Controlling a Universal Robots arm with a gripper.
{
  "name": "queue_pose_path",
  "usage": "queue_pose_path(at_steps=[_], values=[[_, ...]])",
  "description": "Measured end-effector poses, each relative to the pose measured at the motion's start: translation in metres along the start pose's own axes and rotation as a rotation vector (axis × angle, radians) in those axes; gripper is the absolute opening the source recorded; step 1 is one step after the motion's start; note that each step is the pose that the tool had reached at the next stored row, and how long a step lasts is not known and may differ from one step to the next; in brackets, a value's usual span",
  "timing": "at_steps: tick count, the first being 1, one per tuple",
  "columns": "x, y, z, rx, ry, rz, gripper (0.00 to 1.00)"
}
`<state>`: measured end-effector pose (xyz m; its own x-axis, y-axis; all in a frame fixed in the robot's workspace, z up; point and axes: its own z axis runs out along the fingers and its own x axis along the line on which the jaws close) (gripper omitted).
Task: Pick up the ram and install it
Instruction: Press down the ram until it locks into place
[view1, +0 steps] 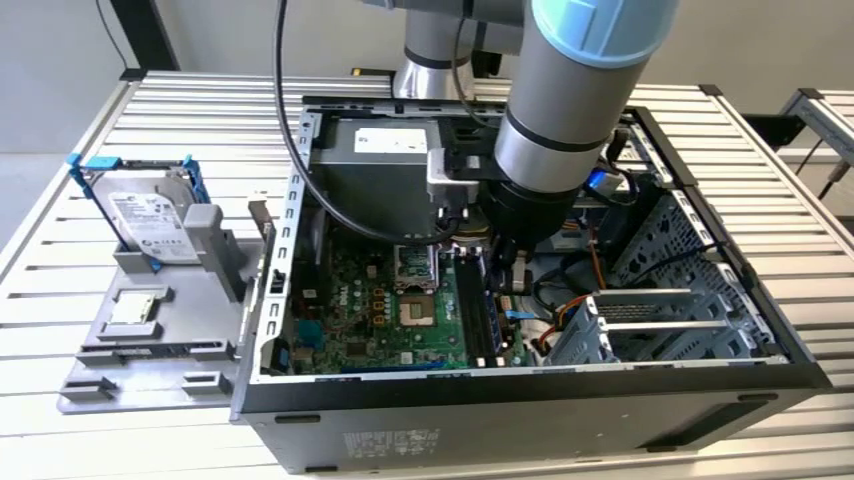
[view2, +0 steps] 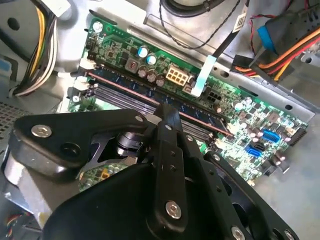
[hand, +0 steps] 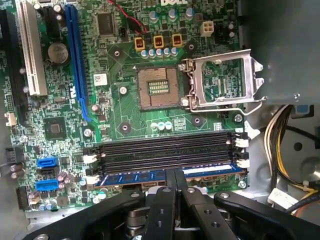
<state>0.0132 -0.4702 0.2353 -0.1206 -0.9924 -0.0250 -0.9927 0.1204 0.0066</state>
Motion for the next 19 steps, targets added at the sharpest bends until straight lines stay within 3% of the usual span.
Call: queue_pose_path(at_steps=[3, 6, 10, 13, 14, 15, 16, 19], values=[[0.0000, -0.0013, 0.0006, -0.0001, 0.0009, 0.000, 0.00], [0.0043, -0.0022, 0.0014, -0.0004, 0.0007, 0.000, 0.00], [0.0052, -0.0023, 0.0091, -0.0005, 0.0008, 0.000, 0.00], [0.0056, -0.0025, 0.0188, -0.0008, 0.0029, 0.000, 0.00], [0.0049, -0.0025, 0.0180, -0.0012, 0.0061, 0.000, 0.00], [0.0044, -0.0025, 0.0144, -0.0011, 0.0051, 0.000, 0.00], [0.0043, -0.0024, 0.0089, -0.0005, -0.0009, 0.000, 0.00], [0.0043, -0.0023, -0.0063, -0.0007, 0.0010, 0.000, 0.00]])
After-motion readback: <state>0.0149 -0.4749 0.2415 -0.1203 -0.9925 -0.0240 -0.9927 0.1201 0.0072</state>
